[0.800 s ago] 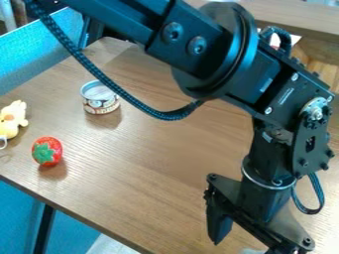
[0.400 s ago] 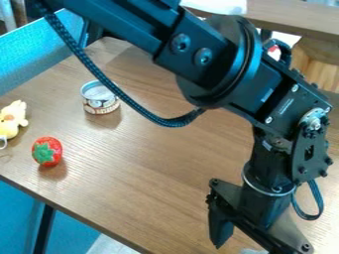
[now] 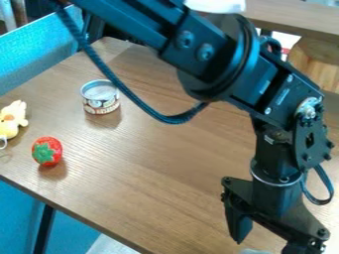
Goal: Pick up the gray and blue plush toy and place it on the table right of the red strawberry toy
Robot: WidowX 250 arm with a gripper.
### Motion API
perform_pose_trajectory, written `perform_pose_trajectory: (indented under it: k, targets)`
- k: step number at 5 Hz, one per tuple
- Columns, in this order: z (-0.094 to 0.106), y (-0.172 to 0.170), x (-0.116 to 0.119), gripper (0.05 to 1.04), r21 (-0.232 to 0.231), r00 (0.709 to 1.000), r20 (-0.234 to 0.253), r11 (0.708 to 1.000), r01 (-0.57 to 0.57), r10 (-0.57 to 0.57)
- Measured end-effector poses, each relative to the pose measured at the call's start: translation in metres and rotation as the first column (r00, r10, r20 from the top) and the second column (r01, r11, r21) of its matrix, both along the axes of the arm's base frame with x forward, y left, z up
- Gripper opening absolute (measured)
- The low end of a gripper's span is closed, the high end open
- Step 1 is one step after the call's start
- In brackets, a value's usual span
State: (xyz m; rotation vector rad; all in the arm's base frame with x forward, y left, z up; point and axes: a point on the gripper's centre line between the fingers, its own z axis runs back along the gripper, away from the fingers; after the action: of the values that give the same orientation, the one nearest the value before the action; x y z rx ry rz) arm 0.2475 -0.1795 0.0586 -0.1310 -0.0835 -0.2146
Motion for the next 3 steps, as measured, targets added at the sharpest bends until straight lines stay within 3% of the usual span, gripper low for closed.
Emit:
perform_pose_trajectory:
  k: [1,2,3]
  targets:
    - [-0.004,-0.008,0.002,1.006,-0.029,1.000,-0.020,0.999,-0.012,0.011]
    - [-0.018,-0.013,0.000,1.006,-0.004,0.995,-0.098,0.999,-0.033,0.033]
    - [-0.032,-0.016,-0.010,1.006,0.090,0.970,-0.243,0.996,0.000,0.022]
